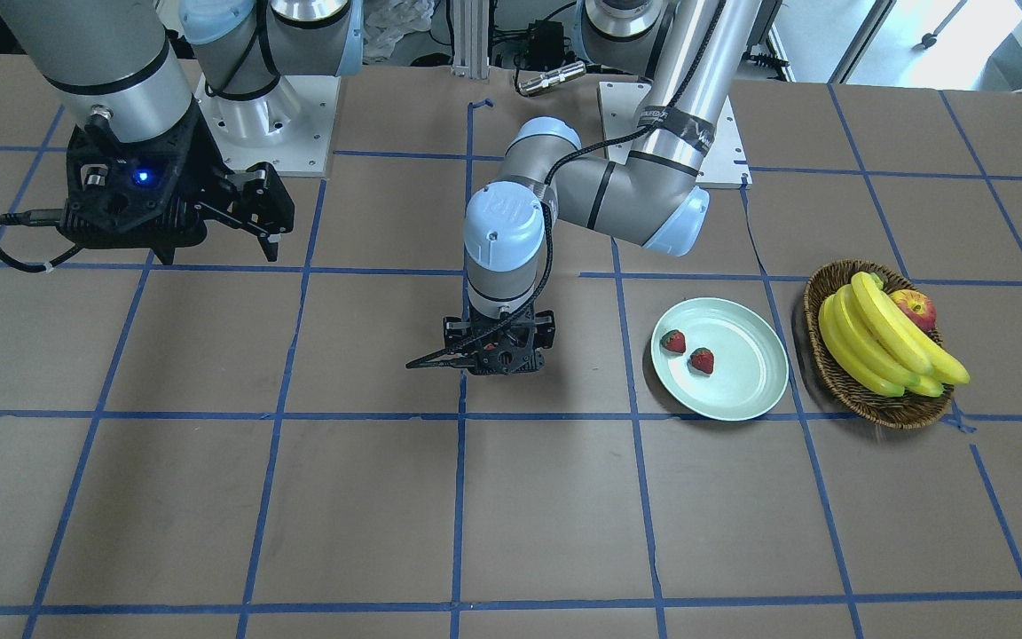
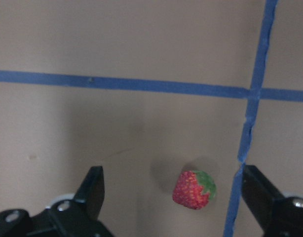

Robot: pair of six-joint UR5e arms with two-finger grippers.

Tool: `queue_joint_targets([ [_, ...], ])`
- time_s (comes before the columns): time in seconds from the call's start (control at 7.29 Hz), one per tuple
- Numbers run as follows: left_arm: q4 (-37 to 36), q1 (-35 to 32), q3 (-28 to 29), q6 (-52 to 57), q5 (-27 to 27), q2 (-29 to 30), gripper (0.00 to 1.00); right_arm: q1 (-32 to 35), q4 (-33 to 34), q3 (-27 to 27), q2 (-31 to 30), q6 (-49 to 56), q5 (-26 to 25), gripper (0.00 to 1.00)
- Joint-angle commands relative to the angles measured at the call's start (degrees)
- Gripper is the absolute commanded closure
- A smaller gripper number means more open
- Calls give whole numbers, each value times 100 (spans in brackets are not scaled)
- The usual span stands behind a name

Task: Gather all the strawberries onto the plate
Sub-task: 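Grasp the last strawberry with the left gripper, then lower the last strawberry onto the plate and open the left gripper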

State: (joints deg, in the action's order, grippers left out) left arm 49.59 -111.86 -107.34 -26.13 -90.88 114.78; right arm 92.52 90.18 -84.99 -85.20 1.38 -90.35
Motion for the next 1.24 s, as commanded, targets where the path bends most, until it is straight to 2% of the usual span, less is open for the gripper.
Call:
queue_joint_targets([
  [0.0,-11,-21,-15,37,0,44,82,2,0,0,-5,-7,0,0],
  [0.14,-11,-21,3,90,0,44,95,-6,0,0,-5,2,0,0],
  [0.27,-2,-12,12,125,-26,1,100,-6,0,0,-5,2,0,0],
  [0.41,85,67,21,639,-70,-174,100,-6,0,0,4,2,0,0],
  [0.69,506,1204,-32,1893,-166,-534,100,-6,0,0,4,2,0,0],
  [1.1,929,2778,-276,4257,-676,-913,95,2,0,0,12,2,9,0],
])
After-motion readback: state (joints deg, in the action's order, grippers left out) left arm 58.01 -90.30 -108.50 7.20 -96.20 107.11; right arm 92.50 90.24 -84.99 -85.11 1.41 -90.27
